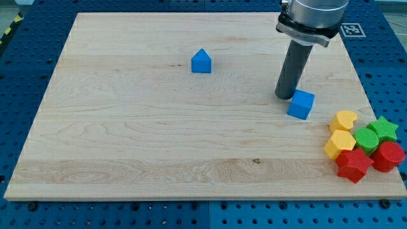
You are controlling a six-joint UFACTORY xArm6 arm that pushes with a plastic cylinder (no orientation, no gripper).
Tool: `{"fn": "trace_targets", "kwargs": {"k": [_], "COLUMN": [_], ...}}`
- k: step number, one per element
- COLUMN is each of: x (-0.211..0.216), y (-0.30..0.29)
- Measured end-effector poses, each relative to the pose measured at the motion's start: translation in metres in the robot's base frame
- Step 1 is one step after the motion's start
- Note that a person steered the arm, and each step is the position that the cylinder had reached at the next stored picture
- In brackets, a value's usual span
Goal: Push the blue cube into the yellow blocks
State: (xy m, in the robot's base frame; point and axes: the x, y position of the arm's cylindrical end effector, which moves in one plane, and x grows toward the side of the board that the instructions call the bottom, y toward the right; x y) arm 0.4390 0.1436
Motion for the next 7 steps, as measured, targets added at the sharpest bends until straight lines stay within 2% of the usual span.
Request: {"fn": "trace_targets", "kwargs": {"k": [4, 6, 7], "x": [0.011, -0.016, 0.016], "y": [0.009, 0.023, 0.052]}}
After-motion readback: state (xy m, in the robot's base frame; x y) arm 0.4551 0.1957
